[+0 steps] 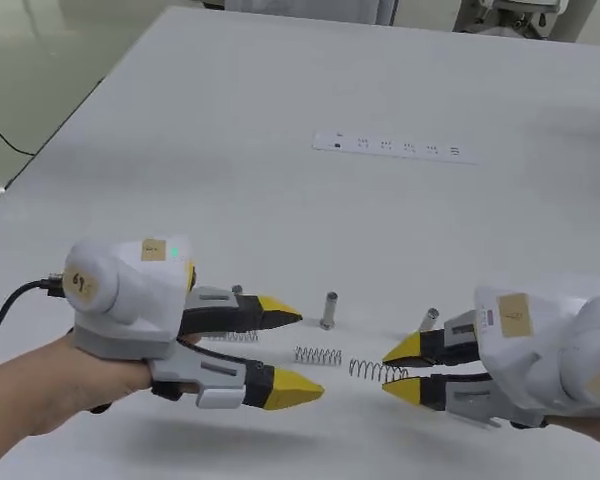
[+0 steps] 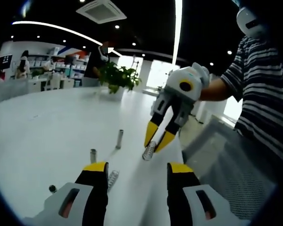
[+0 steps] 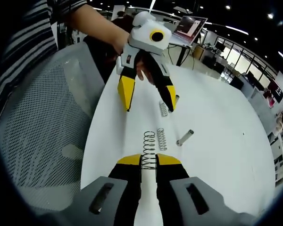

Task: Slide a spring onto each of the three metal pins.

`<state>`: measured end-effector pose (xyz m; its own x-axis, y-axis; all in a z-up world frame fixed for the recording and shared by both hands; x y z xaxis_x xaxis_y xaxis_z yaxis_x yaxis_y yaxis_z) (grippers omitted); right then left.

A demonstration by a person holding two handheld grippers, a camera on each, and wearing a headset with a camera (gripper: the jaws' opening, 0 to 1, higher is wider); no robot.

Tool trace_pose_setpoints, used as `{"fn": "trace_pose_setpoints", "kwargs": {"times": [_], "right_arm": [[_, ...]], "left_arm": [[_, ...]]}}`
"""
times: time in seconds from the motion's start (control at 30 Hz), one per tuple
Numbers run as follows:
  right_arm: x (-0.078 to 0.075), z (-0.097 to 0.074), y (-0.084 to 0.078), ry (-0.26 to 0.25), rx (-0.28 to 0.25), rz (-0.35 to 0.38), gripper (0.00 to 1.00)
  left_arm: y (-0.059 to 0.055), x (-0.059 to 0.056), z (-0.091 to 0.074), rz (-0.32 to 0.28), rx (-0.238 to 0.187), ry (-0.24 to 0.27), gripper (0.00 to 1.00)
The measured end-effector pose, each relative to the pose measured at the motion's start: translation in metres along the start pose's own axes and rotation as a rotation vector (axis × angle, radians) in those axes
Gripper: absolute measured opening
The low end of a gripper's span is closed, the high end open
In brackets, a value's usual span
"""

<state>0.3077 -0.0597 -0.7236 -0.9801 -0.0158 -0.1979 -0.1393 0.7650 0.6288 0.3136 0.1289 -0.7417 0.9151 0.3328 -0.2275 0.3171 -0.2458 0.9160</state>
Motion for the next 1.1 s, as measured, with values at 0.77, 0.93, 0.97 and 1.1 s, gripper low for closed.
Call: {"fn": "trace_pose_setpoints", "kwargs": {"times": [0.77, 0.93, 0.97, 1.1], "right_arm": [[0.001, -0.001, 0.010, 0.013, -0.022, 0.002, 0.08], [0.002, -0.001, 0.012, 0.016, -0.031, 0.007, 0.08], [0.002, -0.001, 0.012, 0.015, -0.031, 0.006, 0.08], [0.001, -0.002, 0.012, 0.011, -0.030, 0.006, 0.08]], "left_arm": [[0.000, -0.007, 0.029, 0.072, 0.008, -0.092, 0.19], [0.002, -0.009, 0.029, 0.088, -0.007, -0.098, 0.10], [0.002, -0.009, 0.030, 0.093, -0.007, -0.098, 0.09], [0.004, -0.012, 0.030, 0.102, -0.007, -0.107, 0.05]]}}
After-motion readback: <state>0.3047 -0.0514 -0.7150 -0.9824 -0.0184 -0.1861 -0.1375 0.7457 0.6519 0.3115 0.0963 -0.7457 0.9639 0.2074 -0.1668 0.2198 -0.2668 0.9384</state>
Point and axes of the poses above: the centre of the closed fingertips' face, and the gripper's own axes: z roughly forward along the fingers, x roughly to its left, y roughly out of its top, the point moved 9 cm from there along -z, roughly backward along the fingers, and after that the axes turned 2 degrees about x, right-handed, at the moved point
